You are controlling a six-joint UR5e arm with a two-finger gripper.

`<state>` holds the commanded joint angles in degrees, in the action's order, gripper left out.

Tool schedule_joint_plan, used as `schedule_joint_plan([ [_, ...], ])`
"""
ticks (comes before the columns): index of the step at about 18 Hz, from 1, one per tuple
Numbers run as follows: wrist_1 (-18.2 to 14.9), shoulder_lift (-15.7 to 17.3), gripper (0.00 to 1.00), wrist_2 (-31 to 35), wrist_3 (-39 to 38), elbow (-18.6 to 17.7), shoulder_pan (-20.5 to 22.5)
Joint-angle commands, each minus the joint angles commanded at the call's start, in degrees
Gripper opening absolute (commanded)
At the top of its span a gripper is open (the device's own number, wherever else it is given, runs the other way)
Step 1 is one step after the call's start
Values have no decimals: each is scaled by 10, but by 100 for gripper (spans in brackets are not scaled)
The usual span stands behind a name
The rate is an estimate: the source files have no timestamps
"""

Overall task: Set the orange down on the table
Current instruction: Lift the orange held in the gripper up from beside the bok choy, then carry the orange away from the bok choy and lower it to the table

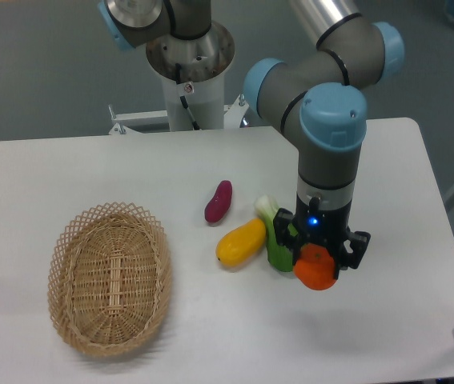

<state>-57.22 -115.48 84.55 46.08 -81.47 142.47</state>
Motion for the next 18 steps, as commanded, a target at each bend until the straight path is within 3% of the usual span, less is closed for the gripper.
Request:
schedule_joint_plan([
  [3,24,-32,60,3,-70,-1,-21],
  [8,30,-62,60,5,-124,-9,-51],
  [15,34,-91,60,40,-127,-16,-79],
  [18,61,-105,60,39,-87,-18,-80],
])
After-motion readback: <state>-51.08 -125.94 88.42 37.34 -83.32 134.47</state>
